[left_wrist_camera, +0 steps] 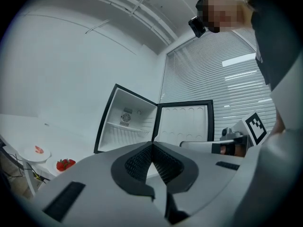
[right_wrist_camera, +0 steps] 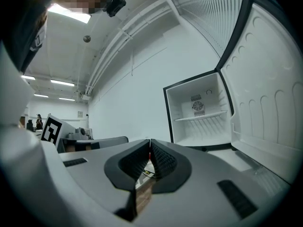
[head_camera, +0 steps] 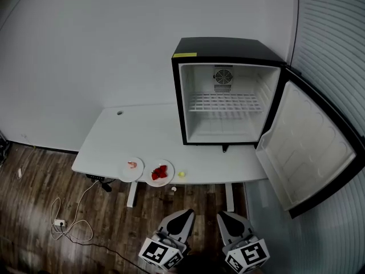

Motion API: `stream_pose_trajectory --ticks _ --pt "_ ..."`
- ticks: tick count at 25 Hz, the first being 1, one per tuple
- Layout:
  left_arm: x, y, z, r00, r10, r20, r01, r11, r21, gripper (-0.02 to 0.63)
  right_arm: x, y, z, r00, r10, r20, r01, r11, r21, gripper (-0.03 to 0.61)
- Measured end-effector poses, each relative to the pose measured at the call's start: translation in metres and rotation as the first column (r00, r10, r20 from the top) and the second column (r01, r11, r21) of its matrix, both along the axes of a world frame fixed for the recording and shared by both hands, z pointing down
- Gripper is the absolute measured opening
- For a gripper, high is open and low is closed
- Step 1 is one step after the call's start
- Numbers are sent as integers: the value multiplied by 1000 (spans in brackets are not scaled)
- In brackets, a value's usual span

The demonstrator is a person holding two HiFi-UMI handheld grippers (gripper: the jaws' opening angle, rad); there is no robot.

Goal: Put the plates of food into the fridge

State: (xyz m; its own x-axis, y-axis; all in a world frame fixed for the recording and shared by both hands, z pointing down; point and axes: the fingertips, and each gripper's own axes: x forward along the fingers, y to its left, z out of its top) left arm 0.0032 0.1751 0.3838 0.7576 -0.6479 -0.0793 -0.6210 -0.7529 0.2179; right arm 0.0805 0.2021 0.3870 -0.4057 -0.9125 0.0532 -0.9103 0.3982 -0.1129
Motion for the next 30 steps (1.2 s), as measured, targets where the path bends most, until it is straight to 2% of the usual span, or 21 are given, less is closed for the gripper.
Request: stream_pose_trajectory --ticks 8,15,22,30 --pt "-17 3 3 997 -79 -7 79 997 -15 6 -19 0 -4 997 -70 26 70 997 21 5" --pt "-29 -8 6 994 -112 -11 112 994 -10 6 -33 -5 0 993 -113 25 113 994 12 5" --pt "-36 -38 13 993 -115 -10 114 993 -13 6 -37 -32 12 995 -104 3 104 995 -10 5" --pt "-60 -93 25 989 -147 -6 146 989 -24 6 -51 -86 29 995 -93 -21 92 995 -49 6"
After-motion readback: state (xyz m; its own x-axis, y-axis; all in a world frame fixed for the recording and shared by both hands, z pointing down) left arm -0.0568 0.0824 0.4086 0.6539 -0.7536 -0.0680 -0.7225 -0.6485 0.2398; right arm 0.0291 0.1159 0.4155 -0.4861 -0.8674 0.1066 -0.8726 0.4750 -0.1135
